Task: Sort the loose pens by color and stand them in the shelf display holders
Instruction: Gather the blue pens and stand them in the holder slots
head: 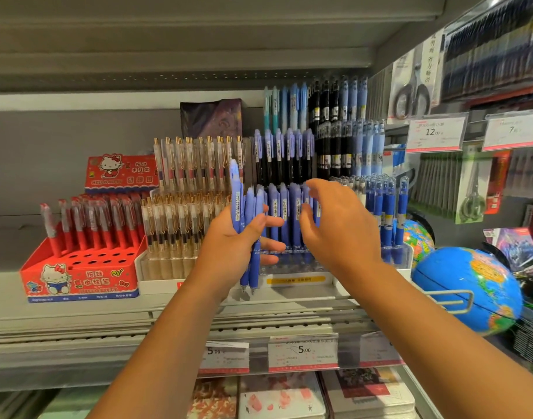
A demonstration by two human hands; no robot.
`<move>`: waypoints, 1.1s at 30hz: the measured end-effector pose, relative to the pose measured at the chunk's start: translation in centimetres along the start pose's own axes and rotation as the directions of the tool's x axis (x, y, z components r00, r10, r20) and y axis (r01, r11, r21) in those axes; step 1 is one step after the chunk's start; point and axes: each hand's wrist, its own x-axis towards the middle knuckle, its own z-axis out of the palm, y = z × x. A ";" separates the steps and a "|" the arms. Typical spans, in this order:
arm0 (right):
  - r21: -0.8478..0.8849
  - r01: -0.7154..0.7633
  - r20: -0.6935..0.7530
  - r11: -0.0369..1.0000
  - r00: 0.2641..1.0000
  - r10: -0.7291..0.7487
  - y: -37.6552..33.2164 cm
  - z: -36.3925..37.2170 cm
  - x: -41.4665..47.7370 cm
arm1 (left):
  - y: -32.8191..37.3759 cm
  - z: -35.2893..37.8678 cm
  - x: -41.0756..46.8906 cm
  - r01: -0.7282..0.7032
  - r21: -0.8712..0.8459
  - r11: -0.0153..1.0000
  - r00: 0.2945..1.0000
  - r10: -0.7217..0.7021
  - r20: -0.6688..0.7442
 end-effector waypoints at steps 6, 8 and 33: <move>0.759 -0.347 0.406 0.551 0.914 0.015 -1.7 0.2 0.0 | -0.1 0.2 -0.1 0.022 -0.014 1.000 0.992 -0.020 0.123; 0.805 -0.415 0.451 0.424 0.892 0.016 -1.8 0.4 -0.2 | -0.1 0.2 0.0 0.029 -0.015 0.999 0.988 -0.027 0.153; 0.542 -0.073 -0.211 0.837 0.952 0.220 2.4 -1.3 2.1 | -0.3 -0.1 0.5 0.007 0.137 0.991 1.000 -0.007 0.000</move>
